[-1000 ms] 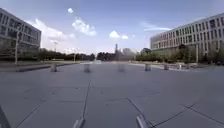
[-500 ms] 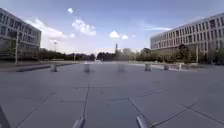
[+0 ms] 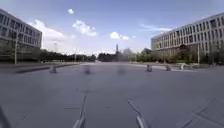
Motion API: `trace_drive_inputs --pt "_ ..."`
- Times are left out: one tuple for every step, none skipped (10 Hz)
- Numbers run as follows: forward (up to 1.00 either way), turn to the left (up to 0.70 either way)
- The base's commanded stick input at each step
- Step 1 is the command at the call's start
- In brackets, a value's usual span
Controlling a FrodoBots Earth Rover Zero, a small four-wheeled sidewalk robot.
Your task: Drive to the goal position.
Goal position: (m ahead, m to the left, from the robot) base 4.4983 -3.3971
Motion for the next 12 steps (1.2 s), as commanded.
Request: trace_drive_inputs --pt "0.00 0.00" --pt "0.00 0.00" --pt "0.00 0.00" --pt "0.00 0.00" --pt "0.00 -0.34" --pt "0.00 -0.45" --pt "0.00 -0.45" --pt "0.72 -0.32" --pt "1.00 -0.27" --pt "1.00 -0.27" --pt "1.00 -0.27" --pt "1.00 -0.27"
